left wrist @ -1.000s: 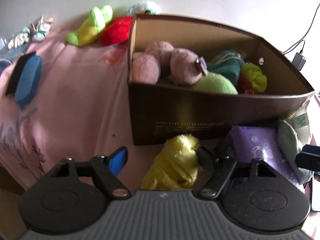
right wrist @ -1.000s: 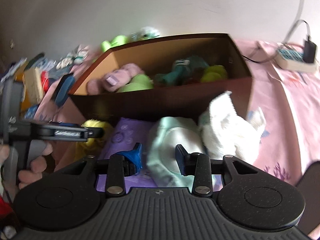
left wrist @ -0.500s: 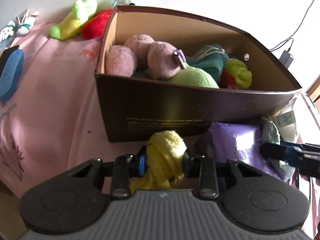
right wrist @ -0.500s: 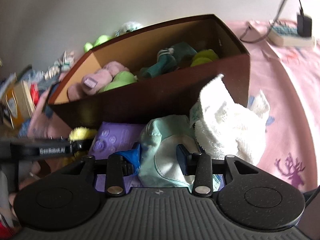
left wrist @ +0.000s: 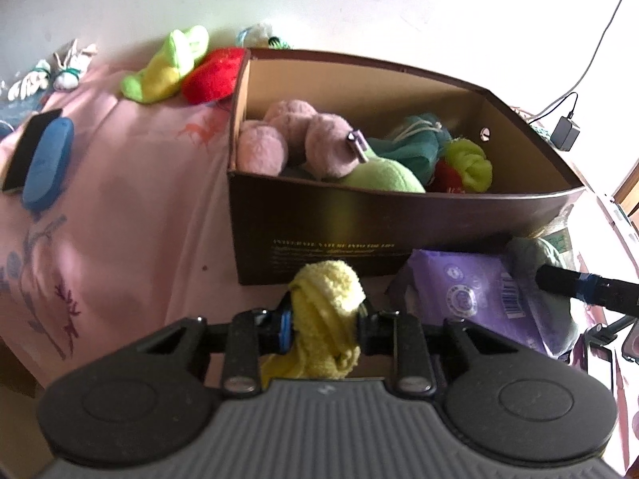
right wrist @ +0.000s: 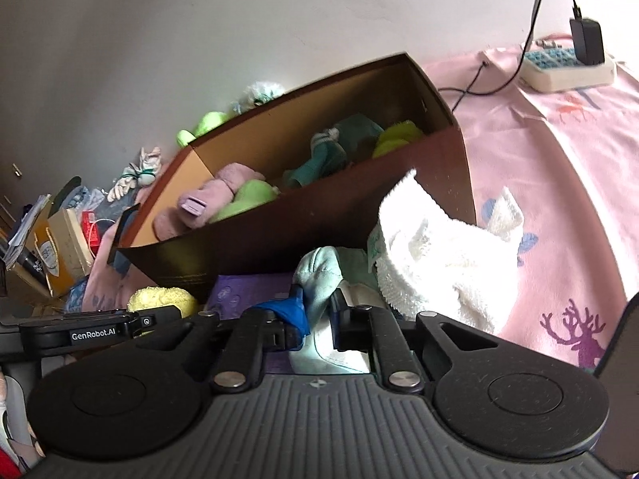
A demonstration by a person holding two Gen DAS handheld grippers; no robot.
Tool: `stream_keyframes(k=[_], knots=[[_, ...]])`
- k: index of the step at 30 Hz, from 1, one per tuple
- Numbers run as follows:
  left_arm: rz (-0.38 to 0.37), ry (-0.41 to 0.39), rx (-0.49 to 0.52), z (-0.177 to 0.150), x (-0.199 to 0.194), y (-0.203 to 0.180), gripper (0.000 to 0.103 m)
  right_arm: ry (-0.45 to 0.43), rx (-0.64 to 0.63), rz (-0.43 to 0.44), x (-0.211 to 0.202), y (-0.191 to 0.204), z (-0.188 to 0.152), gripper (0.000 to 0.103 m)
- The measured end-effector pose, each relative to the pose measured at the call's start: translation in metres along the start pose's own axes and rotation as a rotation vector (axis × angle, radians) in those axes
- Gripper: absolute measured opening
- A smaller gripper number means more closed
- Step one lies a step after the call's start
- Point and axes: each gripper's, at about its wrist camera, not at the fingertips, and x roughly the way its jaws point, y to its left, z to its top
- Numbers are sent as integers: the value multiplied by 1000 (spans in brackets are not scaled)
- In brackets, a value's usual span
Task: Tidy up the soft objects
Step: 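Lift the yellow towel with the left tool while the right tool carries the mint cloth to the box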
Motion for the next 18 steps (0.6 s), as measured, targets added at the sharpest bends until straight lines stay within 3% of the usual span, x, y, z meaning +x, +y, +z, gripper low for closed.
stream_keyframes(k=[18], knots=[[-8,-136,-3,4,-70,-18,29,-98,91,90,-45,-12,4,0]])
